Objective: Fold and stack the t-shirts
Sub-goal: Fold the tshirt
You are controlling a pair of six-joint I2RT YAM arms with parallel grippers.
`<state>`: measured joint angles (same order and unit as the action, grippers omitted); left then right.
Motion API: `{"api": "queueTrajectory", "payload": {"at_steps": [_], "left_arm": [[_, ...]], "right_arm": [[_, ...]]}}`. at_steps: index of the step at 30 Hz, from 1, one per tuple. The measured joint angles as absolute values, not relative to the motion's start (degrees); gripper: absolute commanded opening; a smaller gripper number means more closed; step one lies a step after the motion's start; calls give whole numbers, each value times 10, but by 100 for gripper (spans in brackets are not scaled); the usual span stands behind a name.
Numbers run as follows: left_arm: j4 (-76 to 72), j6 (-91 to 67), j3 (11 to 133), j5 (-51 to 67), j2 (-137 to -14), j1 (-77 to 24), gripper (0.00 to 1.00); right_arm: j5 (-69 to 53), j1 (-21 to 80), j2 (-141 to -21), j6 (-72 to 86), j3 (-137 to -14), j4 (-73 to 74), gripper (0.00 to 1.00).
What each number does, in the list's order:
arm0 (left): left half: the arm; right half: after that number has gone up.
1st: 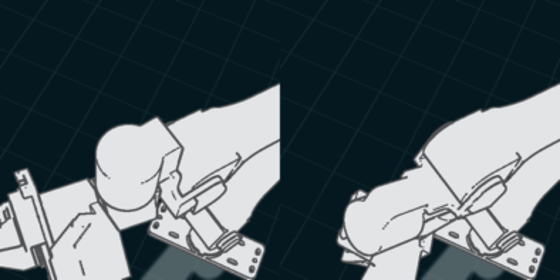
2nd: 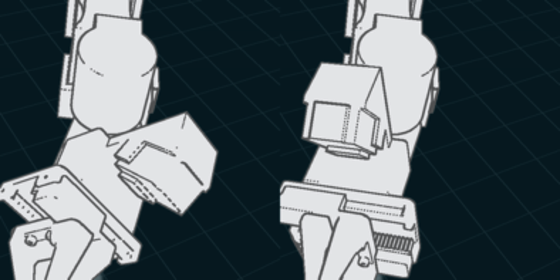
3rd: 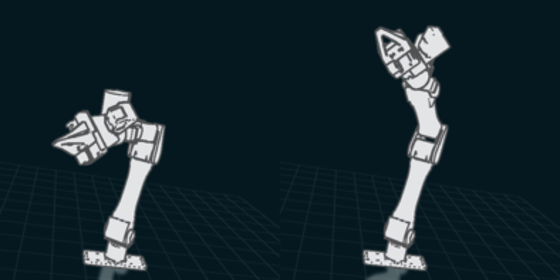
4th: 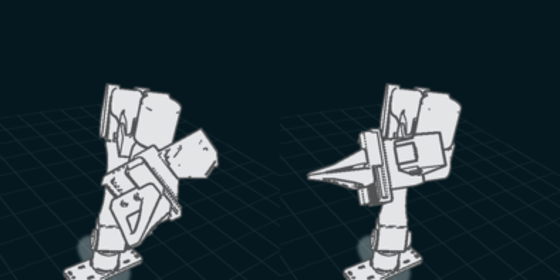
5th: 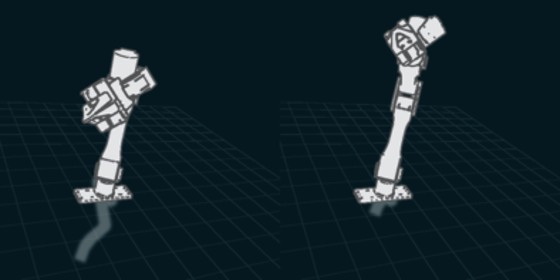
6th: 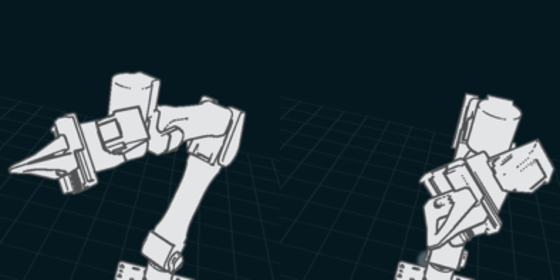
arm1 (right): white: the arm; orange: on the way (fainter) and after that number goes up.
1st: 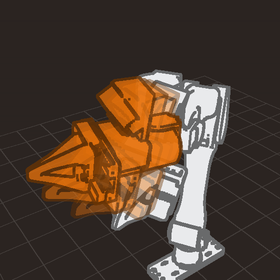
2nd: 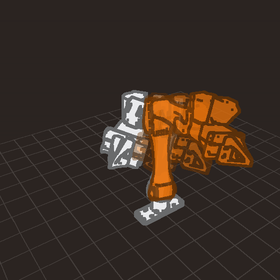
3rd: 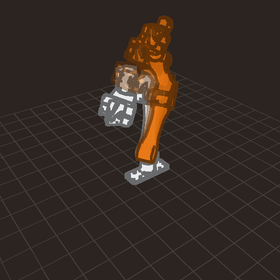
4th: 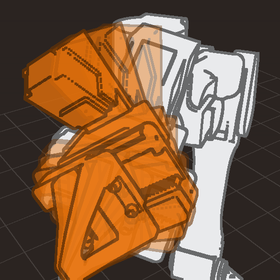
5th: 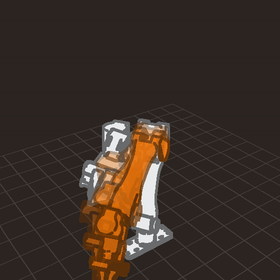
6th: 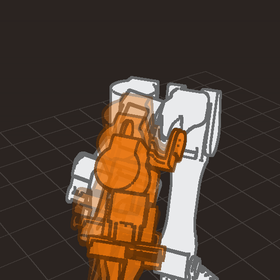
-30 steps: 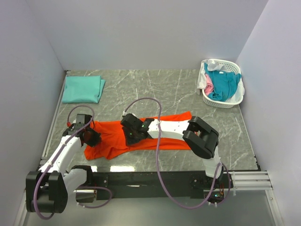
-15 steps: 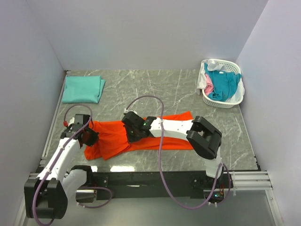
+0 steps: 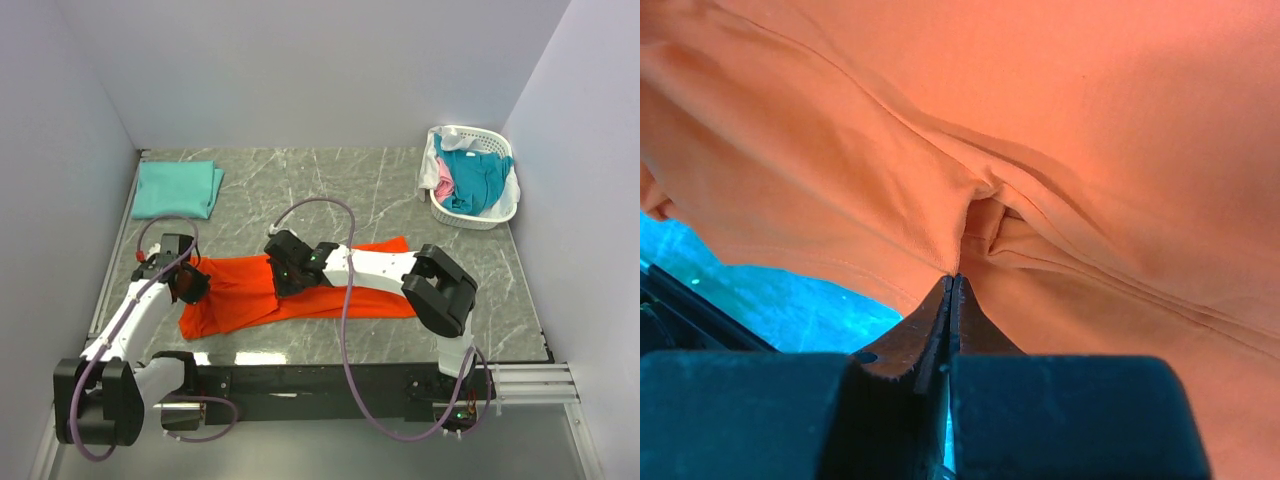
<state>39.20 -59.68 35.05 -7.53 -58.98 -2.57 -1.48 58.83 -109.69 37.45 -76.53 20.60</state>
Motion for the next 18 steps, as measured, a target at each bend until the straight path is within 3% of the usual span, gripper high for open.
{"api": "queueTrajectory", "payload": {"at_steps": [1,3,6,8,9,10,12,18], "left_arm": [[391,-597,350,-75,-597,-26,14],[390,-597,350,-76,-609,-26,22],[395,-600,350,-90,-616,-26,44],[408,-604,353,-107,-615,-26,63],[418,-606,357,-115,-614,-26,70],[425,-607,363,-120,-612,-26,87],[441,-607,380,-127,-604,-26,99],[455,-609,426,-129,-554,-26,99]], "right_arm": [[-14,588,-1097,375,-764,206,4],[-10,588,-1097,374,-763,207,8],[8,587,-1097,371,-762,211,16],[27,587,-1095,371,-761,221,36],[41,586,-1092,370,-761,228,40],[56,585,-1088,368,-760,237,47],[82,581,-1073,365,-757,251,52],[131,540,-978,365,-728,273,75]]}}
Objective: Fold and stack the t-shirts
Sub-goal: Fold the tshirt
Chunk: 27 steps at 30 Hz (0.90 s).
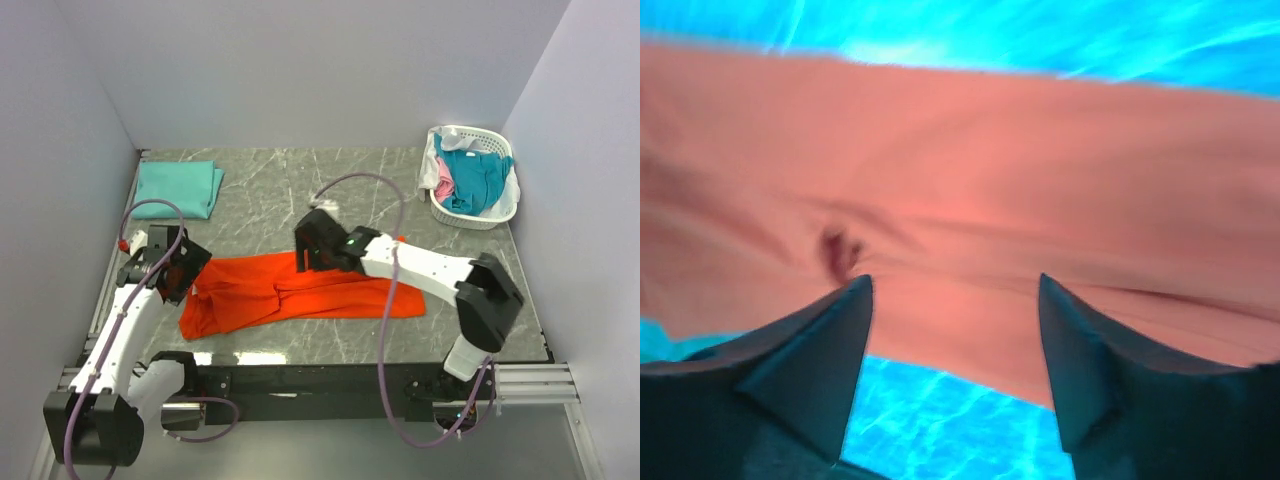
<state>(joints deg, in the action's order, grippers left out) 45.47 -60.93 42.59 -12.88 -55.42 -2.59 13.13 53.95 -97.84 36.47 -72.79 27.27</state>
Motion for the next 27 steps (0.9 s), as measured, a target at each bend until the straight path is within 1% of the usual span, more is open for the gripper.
{"api": "queueTrajectory", "payload": {"at_steps": [1,6,9,12,15,20,23,27], "left_arm": [[452,-609,428,-123,-543,-26,99],[402,-596,416,-56,-530,-34,99],[361,-592,398,-17,-573,-62,99],[329,-590,384,10,-632,-84,99],[293,-586,375,32,-687,-88,99],[245,-577,379,38,-765,-88,100],[227,-575,419,55,-821,-89,100],[192,-576,498,80,-912,-99,99]], "right_arm": [[134,525,-960,364,-718,272,78],[158,425,-928,363,-676,271,82],[159,363,-937,361,-650,273,83],[144,329,-948,357,-624,271,83],[119,316,-966,352,-607,267,83],[90,312,-974,346,-569,250,84],[80,312,-959,344,-549,228,84],[62,311,-907,337,-488,194,84]]}}
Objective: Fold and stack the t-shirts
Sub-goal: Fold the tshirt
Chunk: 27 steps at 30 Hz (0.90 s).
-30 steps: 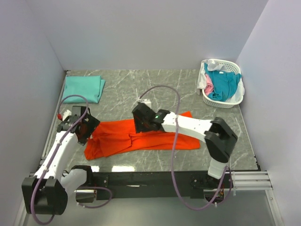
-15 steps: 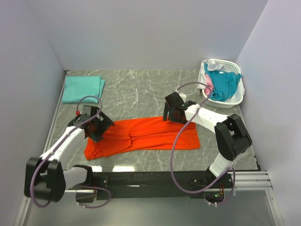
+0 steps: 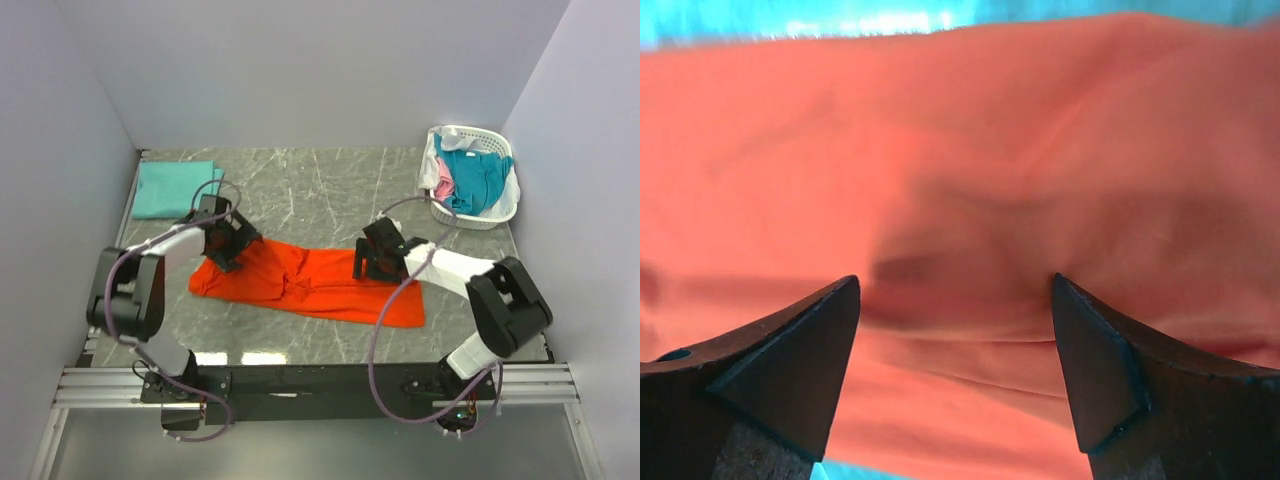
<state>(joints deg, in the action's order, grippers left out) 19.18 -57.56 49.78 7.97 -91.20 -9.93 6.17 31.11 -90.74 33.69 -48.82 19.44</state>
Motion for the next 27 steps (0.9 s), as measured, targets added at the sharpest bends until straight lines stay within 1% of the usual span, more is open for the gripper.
{"api": "queueTrajectory", "payload": {"at_steps": [6,11,16,18,20,27], "left_arm": [[190,-566,673,81,-1062,-136,99],[233,-548,927,77,-1238,-159,99],[300,-530,1190,78,-1395,-174,99],[316,-525,1258,86,-1435,-179,99],[319,-521,1287,96,-1453,-182,99],[307,-517,1285,126,-1457,-181,99]], "right_arm": [[32,336,-801,333,-391,201,84],[5,427,-762,335,-365,222,84],[-49,537,-771,331,-371,206,84],[-67,566,-778,324,-377,202,84],[-85,587,-779,310,-378,201,84],[-156,606,-779,274,-378,180,84]]}}
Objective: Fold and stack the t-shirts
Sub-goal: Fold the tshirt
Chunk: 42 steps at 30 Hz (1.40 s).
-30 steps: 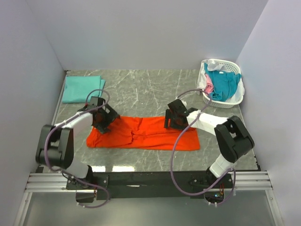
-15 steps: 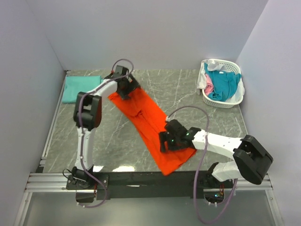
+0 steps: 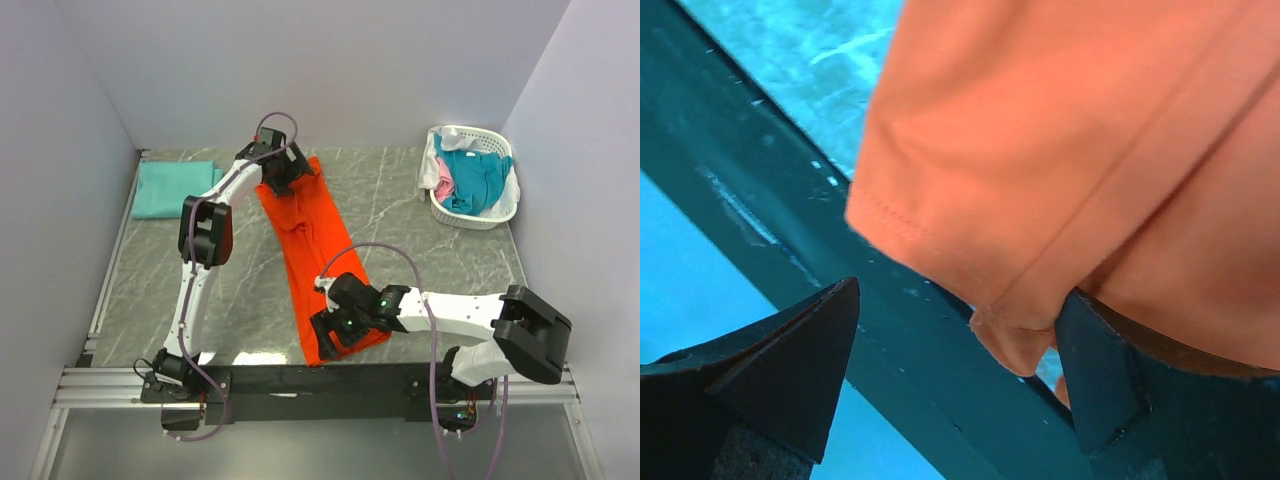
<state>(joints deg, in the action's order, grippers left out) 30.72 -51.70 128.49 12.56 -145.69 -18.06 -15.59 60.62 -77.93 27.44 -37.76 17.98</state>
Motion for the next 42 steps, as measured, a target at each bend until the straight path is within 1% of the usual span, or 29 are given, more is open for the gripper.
{"api": "queueTrajectory", "payload": {"at_steps": [7,11,19,22,26,29,32,34,38,42], "left_arm": [[293,-507,1299,159,-1468,-184,100],[280,-491,1299,172,-1468,-192,99],[234,-467,1303,211,-1469,-226,99],[225,-466,1318,227,-1471,-235,99],[205,-463,1319,246,-1468,-242,99],[197,-459,1251,236,-1433,-242,99],[197,-457,1177,236,-1386,-242,99],[210,-450,1153,232,-1359,-241,99],[236,-436,1151,211,-1332,-241,100],[266,-427,1151,193,-1333,-241,99]], "right_arm": [[-168,611,-799,271,-387,166,84],[-129,613,-787,272,-407,182,86],[-46,604,-721,278,-456,208,87],[-28,578,-690,290,-457,220,88],[-24,514,-652,302,-450,224,89],[-26,473,-637,300,-440,225,89],[-27,455,-652,294,-435,223,89],[-31,450,-676,289,-433,220,89],[-49,448,-720,288,-417,205,89],[-69,448,-756,289,-401,193,88]]}}
